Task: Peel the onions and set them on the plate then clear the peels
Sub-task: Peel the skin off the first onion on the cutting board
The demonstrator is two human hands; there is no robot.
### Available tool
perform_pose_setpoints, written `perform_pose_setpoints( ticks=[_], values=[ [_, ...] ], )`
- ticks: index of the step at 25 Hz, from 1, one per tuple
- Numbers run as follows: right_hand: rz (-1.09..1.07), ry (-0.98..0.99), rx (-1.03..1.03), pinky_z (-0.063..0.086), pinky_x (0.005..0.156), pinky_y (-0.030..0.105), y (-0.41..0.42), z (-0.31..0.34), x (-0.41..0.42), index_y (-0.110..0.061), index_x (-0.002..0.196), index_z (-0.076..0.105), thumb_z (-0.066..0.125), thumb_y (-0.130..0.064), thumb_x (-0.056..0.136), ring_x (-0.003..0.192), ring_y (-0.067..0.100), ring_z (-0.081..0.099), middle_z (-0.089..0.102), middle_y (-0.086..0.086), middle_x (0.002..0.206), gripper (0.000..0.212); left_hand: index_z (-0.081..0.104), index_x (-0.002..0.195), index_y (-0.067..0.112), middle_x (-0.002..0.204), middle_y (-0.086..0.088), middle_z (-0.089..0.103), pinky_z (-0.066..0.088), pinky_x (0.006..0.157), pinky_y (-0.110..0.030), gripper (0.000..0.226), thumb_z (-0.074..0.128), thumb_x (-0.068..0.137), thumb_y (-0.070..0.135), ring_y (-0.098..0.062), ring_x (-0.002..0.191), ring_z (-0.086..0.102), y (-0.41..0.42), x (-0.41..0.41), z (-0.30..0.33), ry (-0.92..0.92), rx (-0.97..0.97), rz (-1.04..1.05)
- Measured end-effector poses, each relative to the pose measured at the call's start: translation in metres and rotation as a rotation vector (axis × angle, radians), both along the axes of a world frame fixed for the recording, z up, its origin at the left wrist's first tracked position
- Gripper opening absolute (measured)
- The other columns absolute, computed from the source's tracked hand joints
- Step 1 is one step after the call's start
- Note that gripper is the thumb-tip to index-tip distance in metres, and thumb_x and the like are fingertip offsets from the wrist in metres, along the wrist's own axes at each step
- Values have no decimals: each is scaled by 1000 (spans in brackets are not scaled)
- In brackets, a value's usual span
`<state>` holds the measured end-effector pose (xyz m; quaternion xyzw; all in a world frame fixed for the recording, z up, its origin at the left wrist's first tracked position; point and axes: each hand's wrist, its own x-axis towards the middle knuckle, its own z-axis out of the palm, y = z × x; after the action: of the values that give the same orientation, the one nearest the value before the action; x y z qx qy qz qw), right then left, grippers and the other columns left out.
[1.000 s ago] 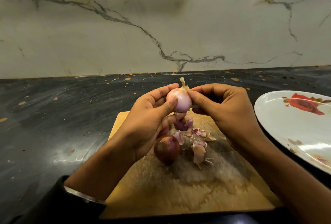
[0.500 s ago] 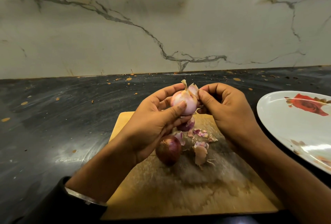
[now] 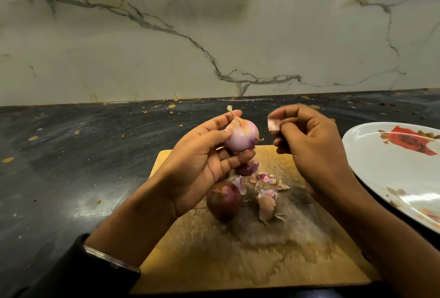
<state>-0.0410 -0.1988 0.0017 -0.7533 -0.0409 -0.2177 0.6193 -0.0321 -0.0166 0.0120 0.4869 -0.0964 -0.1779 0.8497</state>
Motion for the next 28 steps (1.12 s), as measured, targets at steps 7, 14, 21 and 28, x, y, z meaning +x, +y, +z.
perform_pose_setpoints(
  ticks=[7,14,21,28],
  values=[
    [109,58,-433,43,50,35,10,2,-11,-23,65,75,60,-30,83,50,19,52,63,0,52,24,59,129,9,117,-20,70,59,84,-35,35,48,96,18,-32,108,68,1,0,0,3,-15,75],
    [97,-52,-129,60,72,46,7,2,-6,-24,95,70,73,-34,87,80,19,71,70,1,82,14,57,130,5,122,-18,68,59,85,-31,48,56,84,19,-25,109,68,0,3,-2,-14,-11,96],
    [152,-63,-80,64,72,36,5,-1,-4,-12,100,79,77,-18,85,81,15,76,79,-1,89,16,55,133,5,125,-18,67,60,85,-32,51,57,83,13,-27,112,67,0,1,-3,-31,2,86],
    [70,-162,-215,63,70,36,5,-2,-6,-15,93,81,76,-18,87,76,10,74,78,-6,82,8,55,133,6,125,-18,66,61,83,-31,54,61,80,14,-29,113,67,-1,0,-4,-62,32,113]
  ],
)
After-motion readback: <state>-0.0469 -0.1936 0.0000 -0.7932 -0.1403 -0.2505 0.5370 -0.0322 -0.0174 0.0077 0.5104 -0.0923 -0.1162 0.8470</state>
